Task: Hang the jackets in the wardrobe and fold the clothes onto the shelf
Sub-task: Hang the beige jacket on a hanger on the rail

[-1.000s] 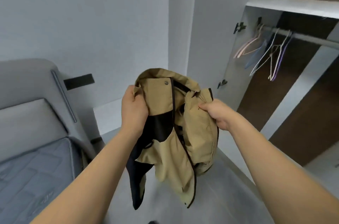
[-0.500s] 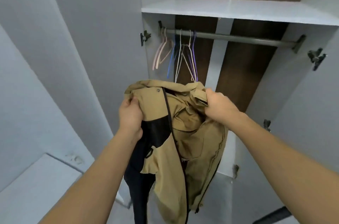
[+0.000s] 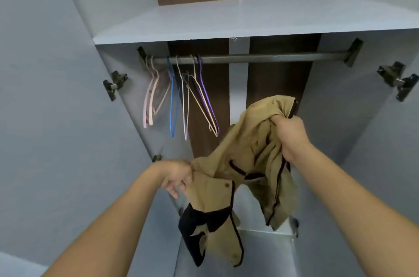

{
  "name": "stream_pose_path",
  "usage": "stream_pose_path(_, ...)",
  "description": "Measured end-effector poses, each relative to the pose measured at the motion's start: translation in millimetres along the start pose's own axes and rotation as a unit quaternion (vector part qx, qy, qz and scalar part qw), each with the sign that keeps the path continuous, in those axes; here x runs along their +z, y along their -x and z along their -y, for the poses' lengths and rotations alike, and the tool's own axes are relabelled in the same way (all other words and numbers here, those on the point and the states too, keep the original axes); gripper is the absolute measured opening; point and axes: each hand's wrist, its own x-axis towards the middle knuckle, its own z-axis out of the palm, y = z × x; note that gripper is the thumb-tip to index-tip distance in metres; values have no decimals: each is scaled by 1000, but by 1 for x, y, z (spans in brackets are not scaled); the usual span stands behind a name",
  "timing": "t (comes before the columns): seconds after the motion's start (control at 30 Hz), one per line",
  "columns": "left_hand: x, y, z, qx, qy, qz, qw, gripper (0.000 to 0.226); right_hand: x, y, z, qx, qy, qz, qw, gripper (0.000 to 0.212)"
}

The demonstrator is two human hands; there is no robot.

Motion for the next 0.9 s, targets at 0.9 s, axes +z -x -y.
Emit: stream_pose_path(0.9,-101,-142,-184,101,-395,-501,763,42,9,-108,12,-116,245,-115,956,19)
